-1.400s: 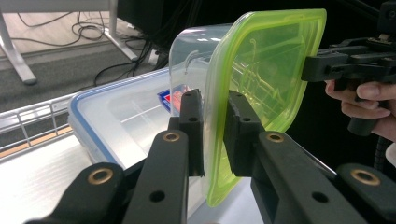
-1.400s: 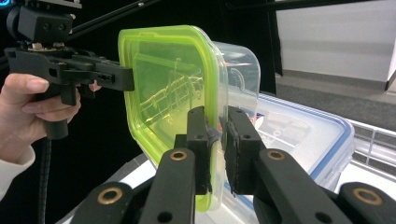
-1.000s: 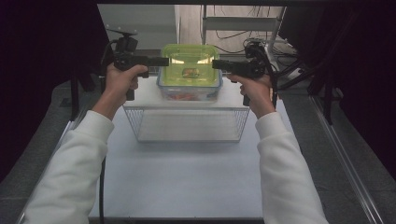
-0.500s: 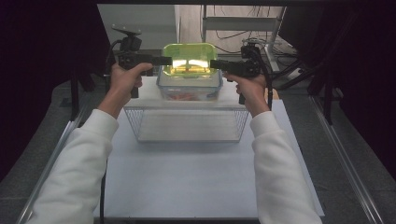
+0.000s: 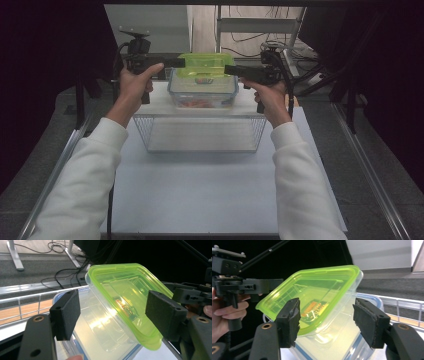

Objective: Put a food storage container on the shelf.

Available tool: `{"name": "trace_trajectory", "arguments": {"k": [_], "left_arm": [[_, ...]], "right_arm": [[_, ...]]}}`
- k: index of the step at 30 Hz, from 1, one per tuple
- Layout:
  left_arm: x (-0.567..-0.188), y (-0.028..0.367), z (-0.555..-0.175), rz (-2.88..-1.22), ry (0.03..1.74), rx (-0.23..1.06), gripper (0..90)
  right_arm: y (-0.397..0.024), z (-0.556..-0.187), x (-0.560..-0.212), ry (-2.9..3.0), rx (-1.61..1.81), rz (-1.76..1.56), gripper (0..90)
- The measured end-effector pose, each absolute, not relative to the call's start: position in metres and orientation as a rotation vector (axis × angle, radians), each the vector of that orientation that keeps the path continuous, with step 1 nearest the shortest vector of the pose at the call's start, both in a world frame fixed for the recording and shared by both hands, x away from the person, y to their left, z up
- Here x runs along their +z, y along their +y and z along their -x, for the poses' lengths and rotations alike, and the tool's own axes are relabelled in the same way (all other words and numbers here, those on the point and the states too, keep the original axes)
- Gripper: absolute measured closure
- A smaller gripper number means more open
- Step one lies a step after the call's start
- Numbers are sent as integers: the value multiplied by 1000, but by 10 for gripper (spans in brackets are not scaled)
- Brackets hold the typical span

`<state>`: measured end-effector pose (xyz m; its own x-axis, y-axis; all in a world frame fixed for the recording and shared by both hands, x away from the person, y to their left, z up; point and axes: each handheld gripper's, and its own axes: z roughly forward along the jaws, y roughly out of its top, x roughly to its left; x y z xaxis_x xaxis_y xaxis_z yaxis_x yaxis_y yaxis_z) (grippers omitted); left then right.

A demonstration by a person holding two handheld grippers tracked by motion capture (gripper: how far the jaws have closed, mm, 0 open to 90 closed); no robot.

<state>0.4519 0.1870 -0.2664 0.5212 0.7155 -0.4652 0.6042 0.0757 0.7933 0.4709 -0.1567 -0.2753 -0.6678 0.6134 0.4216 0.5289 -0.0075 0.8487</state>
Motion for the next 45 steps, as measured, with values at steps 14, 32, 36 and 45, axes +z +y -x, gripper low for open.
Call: {"name": "trace_trajectory", "arguments": {"k": [14, 32, 36, 45], "left_arm": [[-262, 196, -437, -1632, 1113, 156, 262], [-266, 213, -430, -1635, 1137, 171, 253], [-268, 213, -425, -1649, 1132, 172, 252], [-279, 226, -389, -1650, 1068, 134, 247]], "right_arm": [[-175, -466, -268, 2076, 1675, -1308, 865], [-153, -466, -281, 2177, 1562, -1273, 894], [-158, -464, -280, 2175, 1561, -1279, 894], [-187, -434, -284, 2212, 1618, -1234, 841]]}}
